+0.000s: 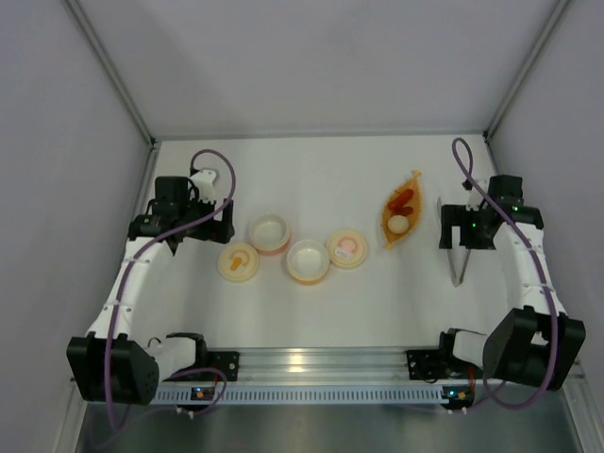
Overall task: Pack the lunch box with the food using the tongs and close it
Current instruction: Pick up the clamp at the center of the board.
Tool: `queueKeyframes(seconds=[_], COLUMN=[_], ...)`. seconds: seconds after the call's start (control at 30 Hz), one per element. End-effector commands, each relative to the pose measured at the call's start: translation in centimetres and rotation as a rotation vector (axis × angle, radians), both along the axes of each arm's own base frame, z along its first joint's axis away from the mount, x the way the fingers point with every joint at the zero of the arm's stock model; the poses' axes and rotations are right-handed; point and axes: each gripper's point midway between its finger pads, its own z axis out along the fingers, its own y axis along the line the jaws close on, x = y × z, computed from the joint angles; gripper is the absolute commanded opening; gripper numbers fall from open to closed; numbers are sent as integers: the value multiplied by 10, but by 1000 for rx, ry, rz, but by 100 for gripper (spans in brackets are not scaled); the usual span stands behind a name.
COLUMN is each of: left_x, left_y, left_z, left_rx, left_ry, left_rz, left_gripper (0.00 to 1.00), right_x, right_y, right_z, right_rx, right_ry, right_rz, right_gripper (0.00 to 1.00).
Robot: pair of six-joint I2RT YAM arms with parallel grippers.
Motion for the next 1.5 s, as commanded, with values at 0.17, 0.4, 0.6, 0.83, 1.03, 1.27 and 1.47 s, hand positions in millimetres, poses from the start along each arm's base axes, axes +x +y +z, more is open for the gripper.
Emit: queueKeyframes(seconds=[0.17,0.4,0.6,0.83,1.03,1.27,1.47], left_x=[15,20,24,25,27,33,36], left_y=[-1,-1,0,-4,-4,-8,-8], left_z=[-9,-15,-20,-26,-38,-45,-54], left_rx=[4,14,27,21,21,-5,-5], left_ry=[-22,-15,-3,11,30,47,72], left_rz=[-23,-34,-47,-75,-72,-75,-74], left_gripper=[98,98,98,98,98,98,98], right_x=[-15,-16,-3,17,40,54,69], right_y=[-28,-37,-41,-46,-46,-49,-49], right_z=[-16,-52,-73,-96,-108,-119,-122], right_rx=[-66,-84,-77,-38,-17,-13,6], right_ry=[215,338,343,312,225,194,162], right_rz=[-42,-61,-78,-111,-116,-157,-158], right_gripper=[99,99,99,99,99,94,86])
